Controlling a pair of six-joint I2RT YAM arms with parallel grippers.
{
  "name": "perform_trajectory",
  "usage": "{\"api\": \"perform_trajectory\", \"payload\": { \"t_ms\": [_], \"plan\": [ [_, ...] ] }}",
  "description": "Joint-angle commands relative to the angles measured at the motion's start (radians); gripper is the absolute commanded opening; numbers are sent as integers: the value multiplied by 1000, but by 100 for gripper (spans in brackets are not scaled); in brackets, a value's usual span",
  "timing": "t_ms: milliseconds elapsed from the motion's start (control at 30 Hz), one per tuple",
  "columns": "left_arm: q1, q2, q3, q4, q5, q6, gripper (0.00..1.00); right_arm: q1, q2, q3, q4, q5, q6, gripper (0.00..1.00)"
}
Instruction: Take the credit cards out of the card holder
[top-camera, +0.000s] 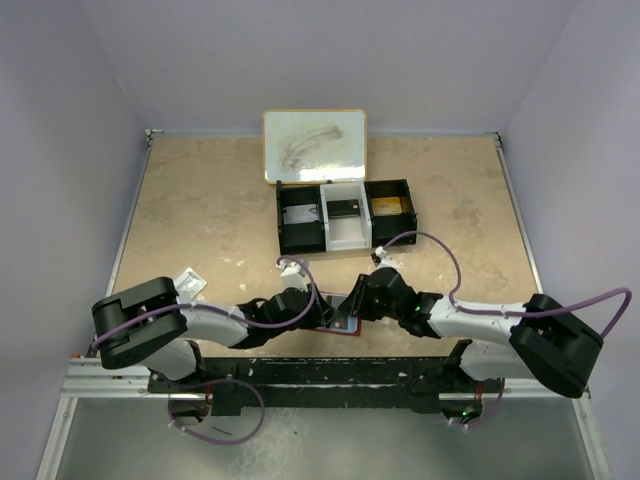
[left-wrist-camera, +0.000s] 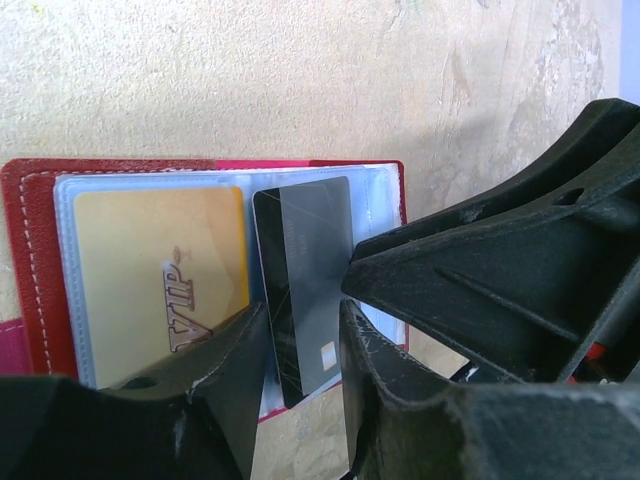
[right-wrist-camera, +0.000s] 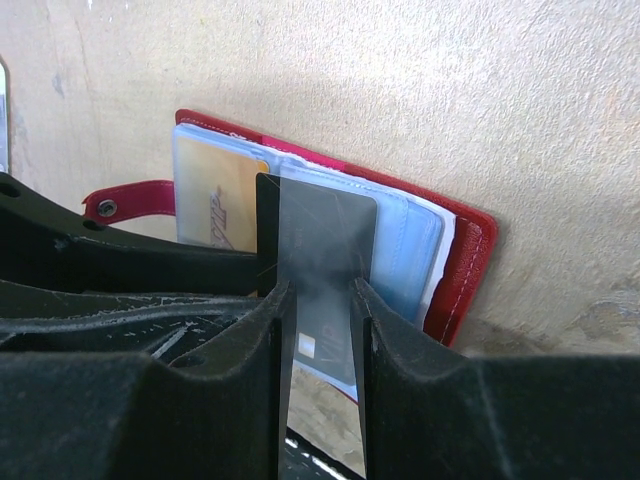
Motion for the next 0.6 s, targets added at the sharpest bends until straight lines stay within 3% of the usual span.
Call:
{"api": "perform_trajectory", "payload": {
  "t_ms": [0, 233, 567],
  "plan": [
    [3, -12, -30, 69, 4, -27, 30, 1, 22, -38, -48, 9, 7, 32],
    [6, -25, -70, 167, -2, -51, 19, 1, 24, -43, -37, 1, 9, 32],
    [8, 50, -120, 427, 41, -113, 18, 1, 31, -67, 1, -15, 28, 32]
  ]
}}
